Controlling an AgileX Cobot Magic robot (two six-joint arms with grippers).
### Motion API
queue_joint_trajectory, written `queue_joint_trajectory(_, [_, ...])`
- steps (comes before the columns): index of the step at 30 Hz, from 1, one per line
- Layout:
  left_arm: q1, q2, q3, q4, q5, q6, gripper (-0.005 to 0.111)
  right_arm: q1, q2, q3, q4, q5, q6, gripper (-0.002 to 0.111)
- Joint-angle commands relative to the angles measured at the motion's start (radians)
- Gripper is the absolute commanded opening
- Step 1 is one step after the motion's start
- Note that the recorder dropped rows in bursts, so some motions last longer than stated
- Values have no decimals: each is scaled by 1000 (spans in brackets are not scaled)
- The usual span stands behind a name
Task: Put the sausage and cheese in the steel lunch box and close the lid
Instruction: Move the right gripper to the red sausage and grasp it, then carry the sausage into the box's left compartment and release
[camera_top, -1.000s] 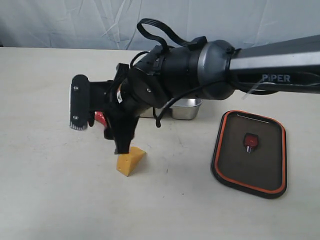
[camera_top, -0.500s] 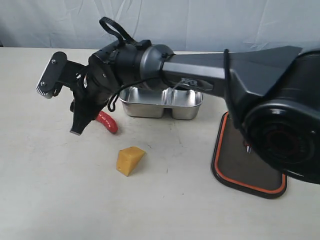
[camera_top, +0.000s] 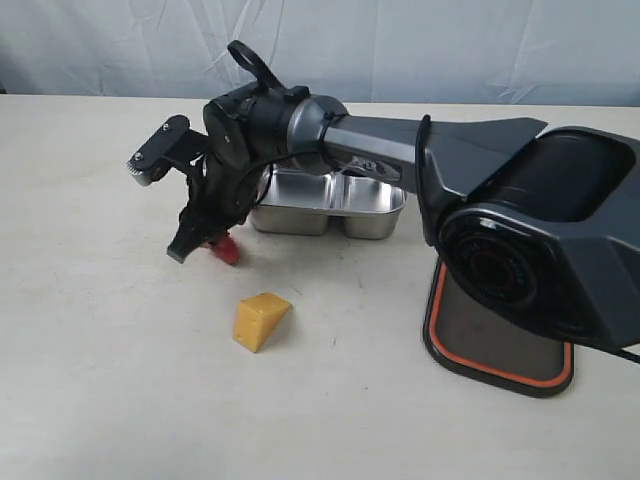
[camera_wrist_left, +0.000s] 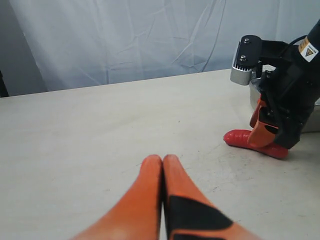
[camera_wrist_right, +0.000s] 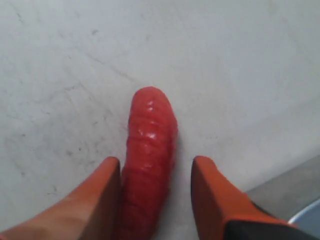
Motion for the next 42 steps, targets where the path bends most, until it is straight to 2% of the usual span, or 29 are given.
queue_joint_trajectory(1, [-5,-4,2,0,-15,-1,0,-10,35,-4,68,32,9,45])
queue_joint_trajectory(5, [-5,-4,2,0,-15,-1,0,-10,56,-4,73,65,-4,41])
queue_joint_trajectory(8, [-5,-4,2,0,-15,-1,0,-10,44,-4,73,69,0,16])
queue_joint_trajectory(9, [-5,-4,2,0,-15,-1,0,-10,35,-4,77,69,0,4])
queue_joint_trajectory(10, [-5,-4,2,0,-15,-1,0,-10,24,-4,83,69,4,0])
queue_joint_trajectory(15, [-5,-4,2,0,-15,-1,0,-10,-61,-4,103,71,21,0])
queue_joint_trajectory(19, [-5,-4,2,0,-15,-1,0,-26,-151,-4,-40,102,178,0])
queue_joint_trajectory(22, [-5,-4,2,0,-15,-1,0,-75,-192,-4,-121,146,287,0])
queue_joint_trajectory(29, [-5,-4,2,0,-15,-1,0,-210,-159,0,-65,243,286,0])
queue_joint_trajectory(36, [-5,-4,2,0,-15,-1,0,-217,-100,0,-40,151,256,1])
queue_joint_trajectory(38, [-5,-4,2,0,-15,-1,0,-214,-91,0,-40,142,256,4])
queue_joint_trajectory(40, [-5,-4,2,0,-15,-1,0,-214,-89,0,-58,138,256,13])
queue_joint_trajectory(42, [-5,-4,2,0,-15,-1,0,-214,-89,0,-60,138,256,31])
